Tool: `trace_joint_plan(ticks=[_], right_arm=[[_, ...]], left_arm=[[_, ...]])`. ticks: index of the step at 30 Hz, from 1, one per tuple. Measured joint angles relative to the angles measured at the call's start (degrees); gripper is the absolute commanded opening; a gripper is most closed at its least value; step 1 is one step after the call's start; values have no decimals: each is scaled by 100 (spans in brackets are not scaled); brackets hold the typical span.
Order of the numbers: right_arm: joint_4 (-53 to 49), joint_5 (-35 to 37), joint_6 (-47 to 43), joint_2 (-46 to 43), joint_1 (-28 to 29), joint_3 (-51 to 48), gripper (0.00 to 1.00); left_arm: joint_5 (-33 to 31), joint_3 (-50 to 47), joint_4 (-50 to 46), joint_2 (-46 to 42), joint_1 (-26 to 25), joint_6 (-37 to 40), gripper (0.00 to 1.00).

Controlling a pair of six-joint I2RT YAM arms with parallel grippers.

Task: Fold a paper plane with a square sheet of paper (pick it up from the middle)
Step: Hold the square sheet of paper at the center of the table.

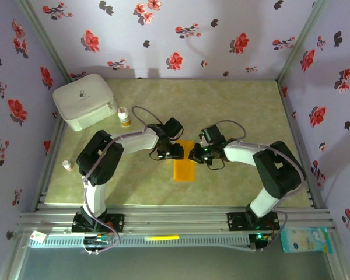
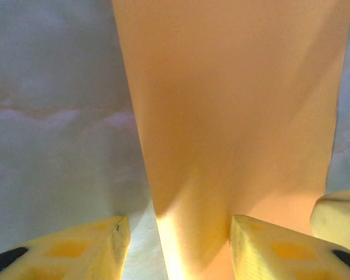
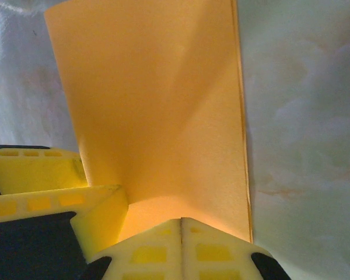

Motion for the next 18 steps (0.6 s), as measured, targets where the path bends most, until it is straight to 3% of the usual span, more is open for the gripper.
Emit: trace_joint_plan(ticks=[18], right_arm=[[39,20,-74,417,9,175,0]], left_arm=[[0,0,2,2,0,0,49]])
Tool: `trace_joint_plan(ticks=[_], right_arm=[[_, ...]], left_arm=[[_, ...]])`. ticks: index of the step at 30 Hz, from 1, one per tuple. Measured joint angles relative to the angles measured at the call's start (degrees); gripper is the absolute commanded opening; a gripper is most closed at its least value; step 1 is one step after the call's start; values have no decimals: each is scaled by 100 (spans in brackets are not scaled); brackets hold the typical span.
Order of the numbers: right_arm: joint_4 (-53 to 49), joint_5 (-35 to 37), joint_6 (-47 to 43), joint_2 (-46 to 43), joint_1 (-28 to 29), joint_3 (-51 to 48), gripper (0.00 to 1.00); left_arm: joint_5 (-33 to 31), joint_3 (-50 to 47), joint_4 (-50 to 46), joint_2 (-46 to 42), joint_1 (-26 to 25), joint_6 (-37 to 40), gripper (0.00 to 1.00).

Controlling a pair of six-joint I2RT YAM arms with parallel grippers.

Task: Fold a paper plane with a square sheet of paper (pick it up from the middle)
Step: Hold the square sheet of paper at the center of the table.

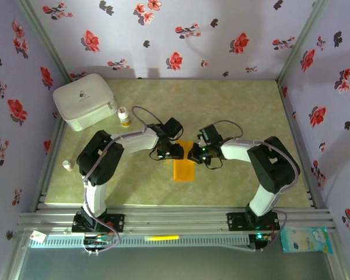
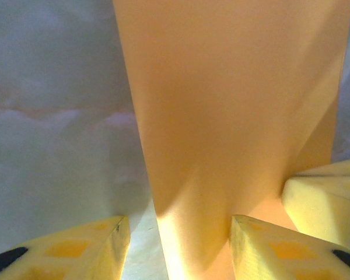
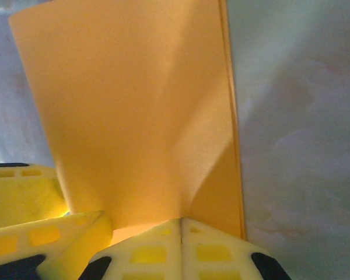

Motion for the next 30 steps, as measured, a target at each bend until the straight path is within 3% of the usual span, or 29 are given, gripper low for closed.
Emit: trace_joint_plan(ticks=[12,19,23,30], right_arm=[[-664,144,-986,142,0,398,0],[-1287,76,-1696,380,-98,850,0],[-1611,50,-2046,505,-190,1078,0],[-1652,-39,-2124,540,-240,1097,0]], left_arm=[[0,-101,210,-149,7,-313,56],[4,-728,863,-1360,247,-841,56],[138,-1132,1460,-1961,435,-1119,41],[824,-1480,2581,-1690,437,-1631,6]])
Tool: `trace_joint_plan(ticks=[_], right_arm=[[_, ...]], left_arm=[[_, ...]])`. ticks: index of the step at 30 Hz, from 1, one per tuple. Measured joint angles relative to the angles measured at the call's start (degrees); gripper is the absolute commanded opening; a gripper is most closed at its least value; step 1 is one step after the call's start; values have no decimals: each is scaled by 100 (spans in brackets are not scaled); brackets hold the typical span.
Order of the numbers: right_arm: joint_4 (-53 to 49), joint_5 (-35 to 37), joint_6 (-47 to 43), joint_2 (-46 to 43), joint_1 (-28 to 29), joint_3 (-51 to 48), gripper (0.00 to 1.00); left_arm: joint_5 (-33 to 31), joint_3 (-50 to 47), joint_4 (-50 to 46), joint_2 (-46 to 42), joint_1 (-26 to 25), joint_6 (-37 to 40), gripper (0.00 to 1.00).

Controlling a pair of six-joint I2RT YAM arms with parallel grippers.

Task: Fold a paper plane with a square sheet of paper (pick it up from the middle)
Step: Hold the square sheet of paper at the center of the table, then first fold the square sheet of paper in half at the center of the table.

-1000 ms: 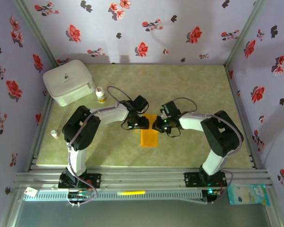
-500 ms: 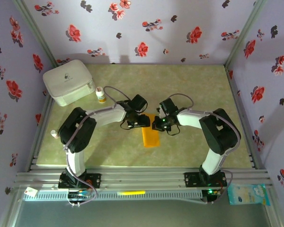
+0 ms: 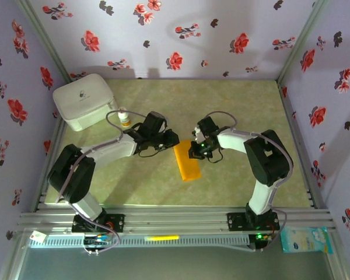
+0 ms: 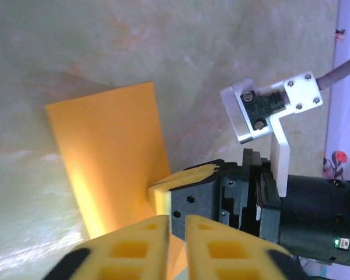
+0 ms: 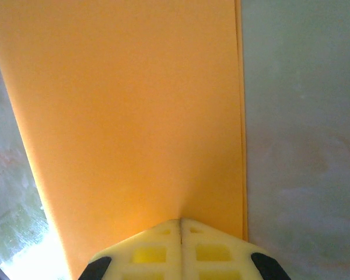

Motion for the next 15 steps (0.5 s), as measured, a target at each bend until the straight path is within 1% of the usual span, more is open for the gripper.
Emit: trace_joint_plan(ticks=[1,2,7,15], right_arm=[[13,-4,0,0,0,-9,0],[20,-13,4,-2,-4,-13,0],[57,-24,52,-9,-11,-35,0],[79,-31,98,-17,-13,-50,0]], left_arm=[[87,-57,188,90,-11,-103,1],[162,-125,374,170,-22,-197,0],[387,-326,907,503,-94,-533,0],[492,-367,1213,813,-195,-693,0]])
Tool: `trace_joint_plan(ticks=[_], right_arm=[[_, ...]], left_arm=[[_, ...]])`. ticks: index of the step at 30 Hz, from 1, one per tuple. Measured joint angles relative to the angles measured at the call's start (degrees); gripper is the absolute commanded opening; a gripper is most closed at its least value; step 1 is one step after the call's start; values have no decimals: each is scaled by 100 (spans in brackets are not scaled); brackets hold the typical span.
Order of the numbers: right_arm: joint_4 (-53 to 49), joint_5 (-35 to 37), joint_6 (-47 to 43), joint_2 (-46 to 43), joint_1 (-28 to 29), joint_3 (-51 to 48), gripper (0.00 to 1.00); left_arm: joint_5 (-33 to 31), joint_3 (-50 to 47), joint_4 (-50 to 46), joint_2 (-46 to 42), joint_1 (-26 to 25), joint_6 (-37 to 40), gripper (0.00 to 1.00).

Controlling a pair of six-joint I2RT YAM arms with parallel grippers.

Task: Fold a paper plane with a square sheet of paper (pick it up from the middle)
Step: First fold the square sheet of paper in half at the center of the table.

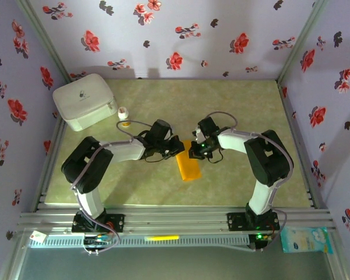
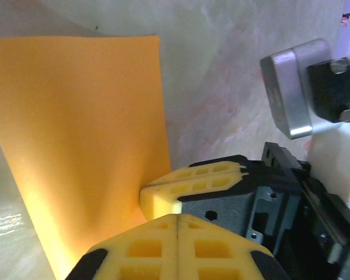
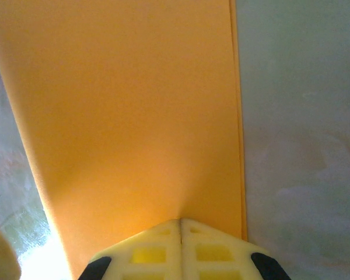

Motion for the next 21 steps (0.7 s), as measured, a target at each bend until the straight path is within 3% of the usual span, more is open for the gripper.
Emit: trace_joint_plan(ticks=[21], right_arm=[[437,-26,210,-142,-20,-317,0]], left_arm=[[-107,-597,184,219,-46,350,0]])
